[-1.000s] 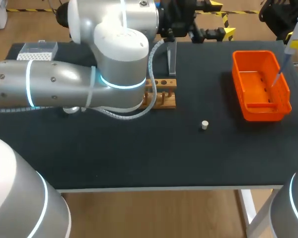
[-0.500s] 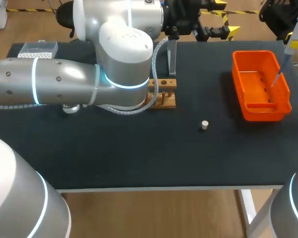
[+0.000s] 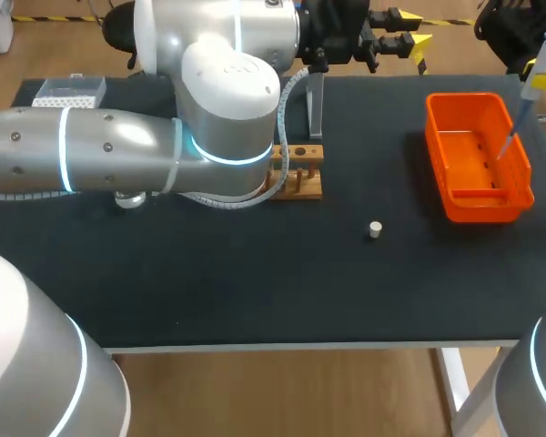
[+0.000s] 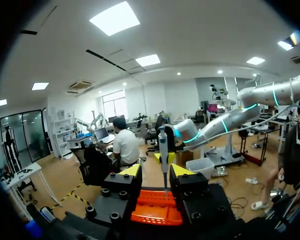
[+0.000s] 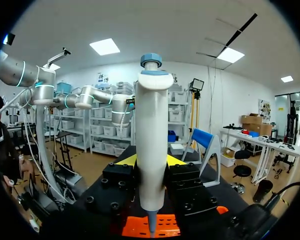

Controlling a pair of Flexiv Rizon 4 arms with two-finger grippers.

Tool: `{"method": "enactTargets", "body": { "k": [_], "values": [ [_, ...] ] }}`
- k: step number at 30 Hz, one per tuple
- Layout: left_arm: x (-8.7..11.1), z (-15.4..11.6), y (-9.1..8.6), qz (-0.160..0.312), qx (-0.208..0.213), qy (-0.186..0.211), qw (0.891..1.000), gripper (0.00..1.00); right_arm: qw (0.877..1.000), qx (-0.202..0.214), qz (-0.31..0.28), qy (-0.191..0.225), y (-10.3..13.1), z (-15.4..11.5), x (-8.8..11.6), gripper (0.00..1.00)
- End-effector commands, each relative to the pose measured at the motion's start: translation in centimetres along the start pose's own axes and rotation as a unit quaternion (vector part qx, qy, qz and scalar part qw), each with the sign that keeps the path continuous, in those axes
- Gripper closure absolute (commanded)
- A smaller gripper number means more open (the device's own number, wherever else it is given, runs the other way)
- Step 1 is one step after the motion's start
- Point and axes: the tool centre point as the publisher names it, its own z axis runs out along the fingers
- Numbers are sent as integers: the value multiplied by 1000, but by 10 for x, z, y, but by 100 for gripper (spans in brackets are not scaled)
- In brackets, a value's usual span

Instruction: Invert the test tube, pick up the pipette, mount the tip to pipette, aspirate from beaker and dispense into the tube, eject the tip, return the pipette, and cap with the stopper.

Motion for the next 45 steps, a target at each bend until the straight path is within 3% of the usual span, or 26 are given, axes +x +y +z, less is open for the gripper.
{"method": "enactTargets", "body": {
  "k": [1, 4, 21, 31, 45],
  "values": [
    [-1, 0, 0, 0, 0, 1, 1000, 100, 1000, 1, 0, -2, 0, 1, 1, 100],
    [-1, 0, 0, 0, 0, 1, 1000, 100, 1000, 1, 0, -2, 0, 1, 1, 100],
    [10, 77, -22, -4, 33, 10, 999, 100, 1000, 1, 0, -2, 0, 1, 1, 100],
    [14, 103, -37, 5, 47, 12, 999, 100, 1000, 1, 0, -2, 0, 1, 1, 100],
    [27, 136, -43, -2, 46, 35, 998, 100, 1000, 1, 0, -2, 0, 1, 1, 100]
  ]
}}
